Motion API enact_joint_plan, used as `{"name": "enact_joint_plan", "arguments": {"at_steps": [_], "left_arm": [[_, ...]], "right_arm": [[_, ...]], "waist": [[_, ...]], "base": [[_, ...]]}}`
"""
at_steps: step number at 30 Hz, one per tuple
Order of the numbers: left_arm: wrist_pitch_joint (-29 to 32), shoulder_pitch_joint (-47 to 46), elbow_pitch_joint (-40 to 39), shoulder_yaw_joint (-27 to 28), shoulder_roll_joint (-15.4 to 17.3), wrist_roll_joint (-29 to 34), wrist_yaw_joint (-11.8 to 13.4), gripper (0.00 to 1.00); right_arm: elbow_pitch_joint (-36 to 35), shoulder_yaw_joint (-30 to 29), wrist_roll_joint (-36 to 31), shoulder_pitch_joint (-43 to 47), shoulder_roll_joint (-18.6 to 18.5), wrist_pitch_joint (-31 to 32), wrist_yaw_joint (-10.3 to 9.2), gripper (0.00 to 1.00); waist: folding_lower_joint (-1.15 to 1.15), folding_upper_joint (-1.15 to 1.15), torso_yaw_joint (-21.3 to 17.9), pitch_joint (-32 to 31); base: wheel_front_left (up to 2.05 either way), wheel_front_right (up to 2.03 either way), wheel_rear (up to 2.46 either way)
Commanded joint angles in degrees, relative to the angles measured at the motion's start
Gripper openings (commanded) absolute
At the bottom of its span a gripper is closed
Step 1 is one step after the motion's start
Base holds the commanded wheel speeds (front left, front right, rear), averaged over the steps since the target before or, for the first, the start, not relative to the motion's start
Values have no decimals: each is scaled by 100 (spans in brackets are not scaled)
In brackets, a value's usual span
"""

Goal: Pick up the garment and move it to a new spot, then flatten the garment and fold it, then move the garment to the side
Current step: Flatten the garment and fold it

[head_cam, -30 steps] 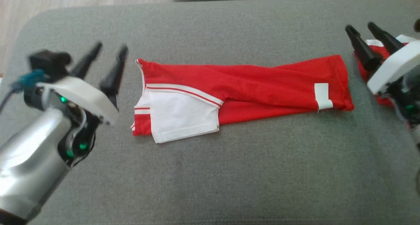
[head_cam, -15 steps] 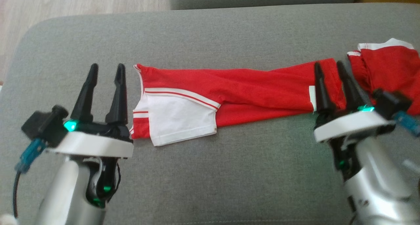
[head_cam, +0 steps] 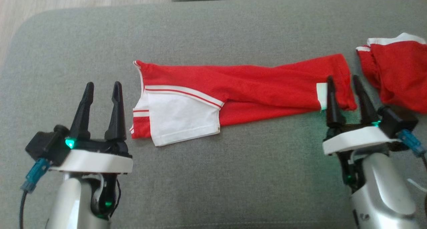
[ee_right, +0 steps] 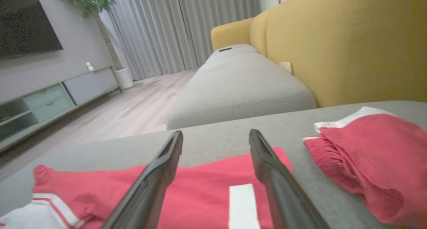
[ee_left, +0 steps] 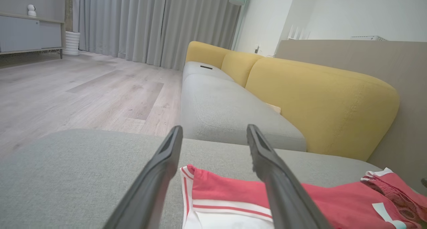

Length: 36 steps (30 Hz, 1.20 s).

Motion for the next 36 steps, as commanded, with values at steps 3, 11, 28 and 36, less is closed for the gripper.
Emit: {"name": "enact_joint_plan", "arguments": {"at_steps": [3, 11, 28, 36], "left_arm": [[-29, -331, -130, 121, 9, 90, -29, 100], [-29, -465, -11, -244, -6, -16, -41, 100], [-29, -554, 124, -360, -8, -129, -42, 100], [-29, -500, 200, -327, -8, -114, -42, 100]], "right_arm": [[84, -145, -389, -296, 65, 7, -5, 100], [1072, -1161, -1171, -848, 85, 334, -5, 100], [2989, -2324, -1625, -1596, 88, 382, -5, 100], [3492, -1930, -1354, -1837, 88, 127, -5, 0]], "waist": [[0, 0, 75, 141], [0, 0, 320, 412], [0, 0, 430, 521], [0, 0, 275, 363]], "base": [[0, 0, 0], [0, 0, 0], [0, 0, 0], [0, 0, 0]]}}
